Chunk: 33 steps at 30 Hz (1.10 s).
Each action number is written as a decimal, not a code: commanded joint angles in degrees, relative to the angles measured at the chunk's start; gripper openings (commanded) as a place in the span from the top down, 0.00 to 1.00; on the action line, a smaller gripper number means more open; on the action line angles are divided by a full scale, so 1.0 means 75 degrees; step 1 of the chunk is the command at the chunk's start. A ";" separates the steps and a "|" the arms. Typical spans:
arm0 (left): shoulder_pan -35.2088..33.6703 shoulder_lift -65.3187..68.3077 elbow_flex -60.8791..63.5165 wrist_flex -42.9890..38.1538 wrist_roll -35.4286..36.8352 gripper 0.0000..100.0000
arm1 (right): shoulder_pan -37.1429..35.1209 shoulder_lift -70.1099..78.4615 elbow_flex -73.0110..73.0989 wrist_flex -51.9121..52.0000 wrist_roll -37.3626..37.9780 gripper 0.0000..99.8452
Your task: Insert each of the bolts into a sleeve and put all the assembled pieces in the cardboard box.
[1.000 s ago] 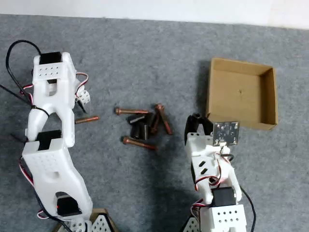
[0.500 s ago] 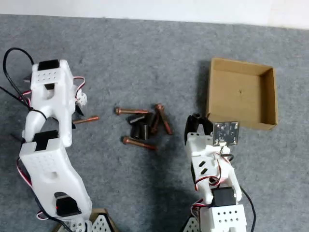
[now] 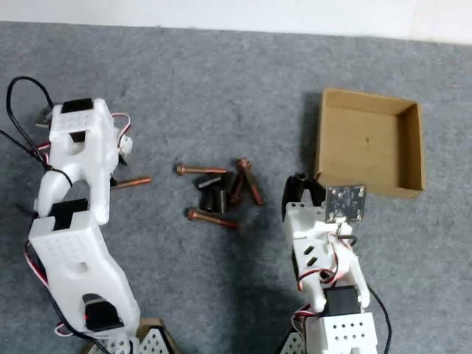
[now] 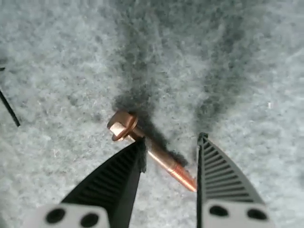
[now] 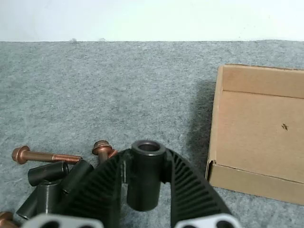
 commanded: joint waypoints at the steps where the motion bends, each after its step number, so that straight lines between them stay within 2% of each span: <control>1: -0.0064 -0.0029 0.0311 -0.0164 0.0129 0.83 | -0.0018 -0.0111 0.0135 -0.0217 0.0094 0.99; 8: -0.0193 -0.0029 0.0545 -0.0281 0.0129 0.83 | -0.0018 -0.0111 0.0135 -0.0217 0.0094 0.99; 14: -0.0182 -0.0088 0.0463 0.0574 0.0129 0.83 | -0.0018 -0.0111 0.0135 -0.0217 0.0094 0.99; 19: -0.0182 -0.0100 0.0451 0.0832 0.0129 0.83 | -0.0018 -0.0111 0.0135 -0.0217 0.0094 0.99; 25: -0.0158 -0.0076 -0.0217 0.1664 0.0105 0.83 | -0.0018 -0.0111 0.0135 -0.0217 0.0094 0.99; 33: -0.0170 -0.0006 -0.0041 0.1442 0.0105 0.83 | -0.0018 -0.0111 0.0135 -0.0217 0.0094 0.99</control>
